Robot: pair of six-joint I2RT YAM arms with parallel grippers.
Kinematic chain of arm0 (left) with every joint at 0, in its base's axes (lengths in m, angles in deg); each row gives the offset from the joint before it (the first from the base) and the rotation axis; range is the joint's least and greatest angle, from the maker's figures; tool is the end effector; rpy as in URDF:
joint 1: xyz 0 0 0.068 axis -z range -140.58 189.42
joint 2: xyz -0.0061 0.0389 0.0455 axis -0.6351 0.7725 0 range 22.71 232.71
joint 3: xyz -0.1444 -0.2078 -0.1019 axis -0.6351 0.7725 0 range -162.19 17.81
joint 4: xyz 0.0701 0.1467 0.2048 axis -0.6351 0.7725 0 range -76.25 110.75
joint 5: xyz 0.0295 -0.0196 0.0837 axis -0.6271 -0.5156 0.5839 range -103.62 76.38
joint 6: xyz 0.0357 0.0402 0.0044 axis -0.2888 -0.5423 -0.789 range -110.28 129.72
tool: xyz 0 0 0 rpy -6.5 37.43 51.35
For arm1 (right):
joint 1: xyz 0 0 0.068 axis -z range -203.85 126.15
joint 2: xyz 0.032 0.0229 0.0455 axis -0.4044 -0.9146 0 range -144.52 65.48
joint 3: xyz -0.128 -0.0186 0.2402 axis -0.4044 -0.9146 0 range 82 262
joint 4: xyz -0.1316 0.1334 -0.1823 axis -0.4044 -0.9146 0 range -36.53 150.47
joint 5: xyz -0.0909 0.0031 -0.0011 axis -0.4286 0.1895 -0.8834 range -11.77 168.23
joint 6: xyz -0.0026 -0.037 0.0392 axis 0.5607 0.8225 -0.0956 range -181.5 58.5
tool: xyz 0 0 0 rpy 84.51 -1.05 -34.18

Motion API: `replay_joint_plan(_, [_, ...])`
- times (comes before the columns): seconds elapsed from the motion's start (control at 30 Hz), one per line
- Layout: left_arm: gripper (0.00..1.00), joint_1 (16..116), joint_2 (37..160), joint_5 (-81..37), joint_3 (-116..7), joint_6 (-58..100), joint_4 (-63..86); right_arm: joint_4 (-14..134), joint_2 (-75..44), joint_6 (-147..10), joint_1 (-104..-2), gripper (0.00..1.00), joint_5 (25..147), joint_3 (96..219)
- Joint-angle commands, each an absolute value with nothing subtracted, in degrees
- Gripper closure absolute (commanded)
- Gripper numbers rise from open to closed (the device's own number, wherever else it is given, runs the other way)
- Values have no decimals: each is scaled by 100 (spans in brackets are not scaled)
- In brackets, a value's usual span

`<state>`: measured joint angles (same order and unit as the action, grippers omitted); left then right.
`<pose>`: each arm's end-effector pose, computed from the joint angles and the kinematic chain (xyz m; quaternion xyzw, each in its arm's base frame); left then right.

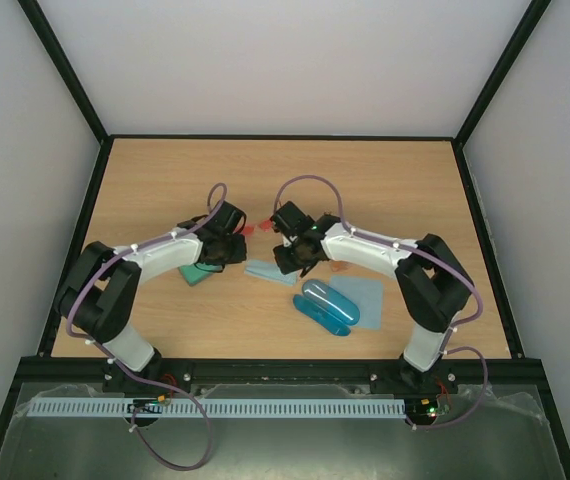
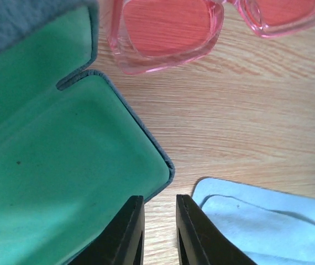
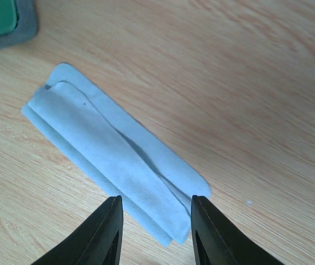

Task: Organize the sunglasses
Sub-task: Adjust the glasses cleaning cloth at the center of the board.

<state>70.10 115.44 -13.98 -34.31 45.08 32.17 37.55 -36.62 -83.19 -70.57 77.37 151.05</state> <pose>0.2699 -0.1603 0.1692 -0.0386 0.9629 -0.1480 0.2223 0.2574 0.2725 0.1974 -0.2050 0.9339 0.1586 0.2461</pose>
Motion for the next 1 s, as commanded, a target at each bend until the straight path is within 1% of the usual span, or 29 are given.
replay_joint_plan(0.0, [77,6970,11355,-1229,-3578,4405,3539,3498,-3425,-8482,-6776,65,7869,14873])
replay_joint_plan(0.1, [73,6952,11294,-1225,-3589,4338,3582,3522,-3348,-8549,-6591,64,7931,14765])
replay_joint_plan(0.17, [73,6920,11289,-1285,-3604,4292,3596,3592,-3331,-8633,-6512,64,8013,14698])
replay_joint_plan(0.47, [75,6774,11431,-1579,-3709,3980,3709,3459,-3530,-8921,-6460,67,7991,14868])
replay_joint_plan(0.6, [79,6764,11552,-1620,-3767,3865,3736,3400,-3597,-8964,-6459,70,8113,14929])
replay_joint_plan(0.77, [81,6781,11882,-1987,-4044,3534,3886,3521,-3476,-9076,-6463,71,8396,14537])
replay_joint_plan(0.97, [80,6781,12169,-1931,-4237,3336,3984,3749,-3327,-9220,-6461,71,8548,14130])
